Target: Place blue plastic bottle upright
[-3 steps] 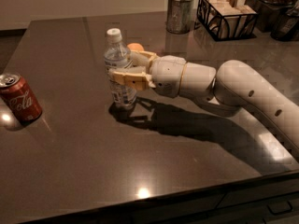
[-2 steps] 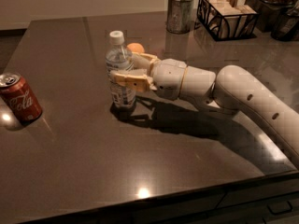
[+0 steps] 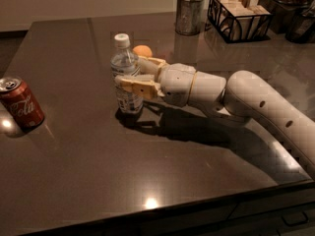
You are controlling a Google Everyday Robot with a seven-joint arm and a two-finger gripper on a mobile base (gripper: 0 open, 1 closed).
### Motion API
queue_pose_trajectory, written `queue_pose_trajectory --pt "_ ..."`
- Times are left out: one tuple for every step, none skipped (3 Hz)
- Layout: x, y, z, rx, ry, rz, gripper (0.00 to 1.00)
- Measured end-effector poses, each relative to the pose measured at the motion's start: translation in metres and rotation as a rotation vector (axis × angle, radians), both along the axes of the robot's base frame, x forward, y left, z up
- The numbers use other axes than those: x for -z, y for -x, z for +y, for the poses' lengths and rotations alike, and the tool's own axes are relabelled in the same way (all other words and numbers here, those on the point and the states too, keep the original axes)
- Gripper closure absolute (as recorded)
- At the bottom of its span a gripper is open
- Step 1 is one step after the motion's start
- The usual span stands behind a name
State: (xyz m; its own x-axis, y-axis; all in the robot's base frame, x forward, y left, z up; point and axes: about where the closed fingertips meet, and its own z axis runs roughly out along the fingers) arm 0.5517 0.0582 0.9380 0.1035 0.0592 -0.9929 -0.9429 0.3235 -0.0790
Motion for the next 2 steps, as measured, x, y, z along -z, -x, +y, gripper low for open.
queue_pose_trajectory --pt "-0.0006 0.0009 0.0021 -0.004 0.000 -0.001 0.00" --pt "-0.0007 0.0009 0.0022 -0.004 0.000 -0.001 0.00"
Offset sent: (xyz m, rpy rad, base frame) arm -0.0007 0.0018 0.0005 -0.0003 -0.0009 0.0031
